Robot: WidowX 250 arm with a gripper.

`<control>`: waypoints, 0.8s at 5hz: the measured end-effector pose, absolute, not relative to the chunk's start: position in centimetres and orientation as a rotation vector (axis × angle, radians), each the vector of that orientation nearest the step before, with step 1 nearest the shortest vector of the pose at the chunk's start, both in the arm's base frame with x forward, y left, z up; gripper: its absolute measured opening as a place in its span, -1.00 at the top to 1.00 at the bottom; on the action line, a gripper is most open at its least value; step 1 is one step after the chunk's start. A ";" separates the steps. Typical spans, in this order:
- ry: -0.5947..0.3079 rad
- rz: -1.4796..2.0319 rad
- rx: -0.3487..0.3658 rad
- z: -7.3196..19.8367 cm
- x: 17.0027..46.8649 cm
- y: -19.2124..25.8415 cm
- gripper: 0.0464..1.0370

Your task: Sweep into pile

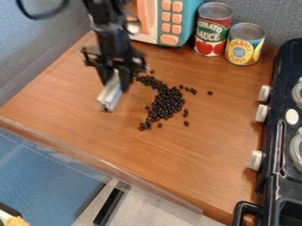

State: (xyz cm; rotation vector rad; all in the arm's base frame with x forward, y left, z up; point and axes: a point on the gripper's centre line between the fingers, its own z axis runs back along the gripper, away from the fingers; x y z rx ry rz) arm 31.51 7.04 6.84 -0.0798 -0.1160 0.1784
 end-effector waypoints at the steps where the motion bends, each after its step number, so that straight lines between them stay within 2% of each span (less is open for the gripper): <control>1: -0.147 0.197 -0.030 8.2 32.1 10.8 0.32; 3: -0.033 0.051 0.052 5.5 34.1 14.7 0.32; 4: -0.011 -0.113 0.061 4.8 35.4 15.5 0.32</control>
